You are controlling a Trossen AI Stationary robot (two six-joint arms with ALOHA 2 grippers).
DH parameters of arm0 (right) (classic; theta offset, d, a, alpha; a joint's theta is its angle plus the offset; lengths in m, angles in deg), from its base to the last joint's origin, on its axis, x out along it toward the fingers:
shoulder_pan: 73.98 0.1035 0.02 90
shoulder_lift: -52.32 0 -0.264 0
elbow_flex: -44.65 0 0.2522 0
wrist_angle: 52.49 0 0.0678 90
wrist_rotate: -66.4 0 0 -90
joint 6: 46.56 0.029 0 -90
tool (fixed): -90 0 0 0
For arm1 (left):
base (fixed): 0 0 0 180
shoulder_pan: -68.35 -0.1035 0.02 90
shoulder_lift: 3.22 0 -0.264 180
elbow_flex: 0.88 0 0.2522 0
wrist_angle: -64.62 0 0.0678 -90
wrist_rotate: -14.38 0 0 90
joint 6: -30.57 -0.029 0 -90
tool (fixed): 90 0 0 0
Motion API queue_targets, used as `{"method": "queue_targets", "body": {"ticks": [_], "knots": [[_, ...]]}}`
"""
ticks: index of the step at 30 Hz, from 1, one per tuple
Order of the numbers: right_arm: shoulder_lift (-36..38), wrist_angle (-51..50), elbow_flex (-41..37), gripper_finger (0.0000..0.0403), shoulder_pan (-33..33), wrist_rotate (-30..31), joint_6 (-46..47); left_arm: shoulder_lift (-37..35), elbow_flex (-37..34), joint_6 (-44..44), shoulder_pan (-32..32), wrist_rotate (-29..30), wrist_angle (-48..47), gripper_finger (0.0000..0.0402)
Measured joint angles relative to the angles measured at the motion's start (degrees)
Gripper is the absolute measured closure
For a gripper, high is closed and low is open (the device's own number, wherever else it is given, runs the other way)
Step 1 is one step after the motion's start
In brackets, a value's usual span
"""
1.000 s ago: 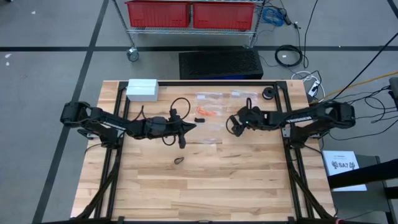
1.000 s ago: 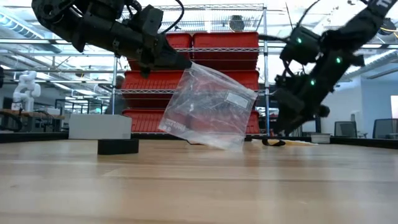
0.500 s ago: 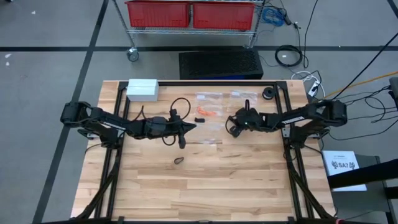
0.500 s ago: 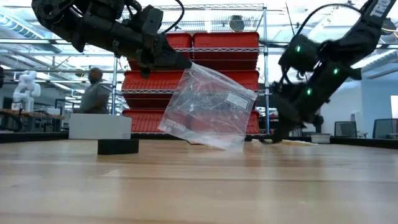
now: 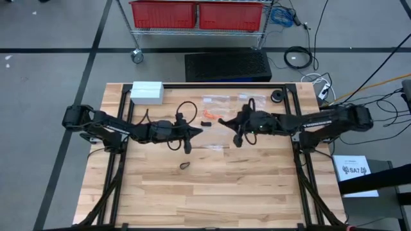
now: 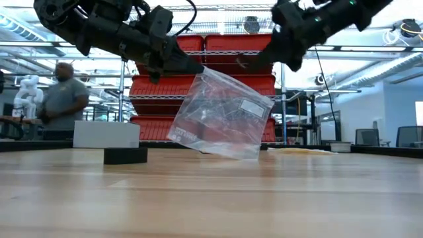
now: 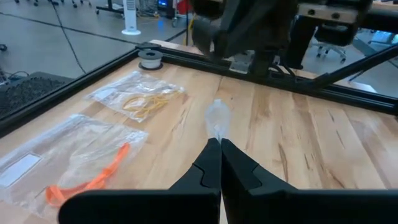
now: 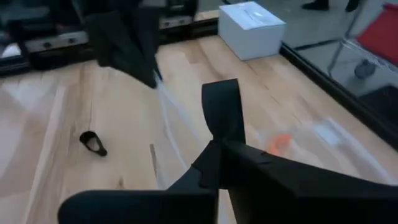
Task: Sort rubber bands
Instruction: Put the top right black rubber band into the left zip lock bag, then put the top black rubber band into the left zip lock bag
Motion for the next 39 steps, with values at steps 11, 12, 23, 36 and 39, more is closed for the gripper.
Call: {"method": "queue_targets", "body": {"ticks": [11, 12, 23, 36, 39], "knots": [[-13.0, -2.5, 8.3, 0.0403, -0.2, -6.9, -4.6, 0.0, 0.0, 0.0, 0.0, -0.1, 0.1, 0.0402], [-13.6, -3.1, 8.8, 0.0403, -0.2, -6.9, -4.6, 0.0, 0.0, 0.0, 0.0, -0.1, 0.1, 0.0402], [-15.7, -9.0, 11.6, 0.0359, -1.6, -11.4, -1.0, 0.0, 0.0, 0.0, 0.0, -0.3, 0.4, 0.0402], [-15.5, -24.2, 24.4, 0.0201, -1.5, -14.2, -5.1, -0.9, 0.0, -1.7, -1.1, 4.4, 2.3, 0.0402], [-14.6, -27.8, 25.1, 0.0184, -1.7, -13.9, -6.3, -3.3, -0.4, -2.3, -1.1, 6.3, 1.6, 0.0402]]}}
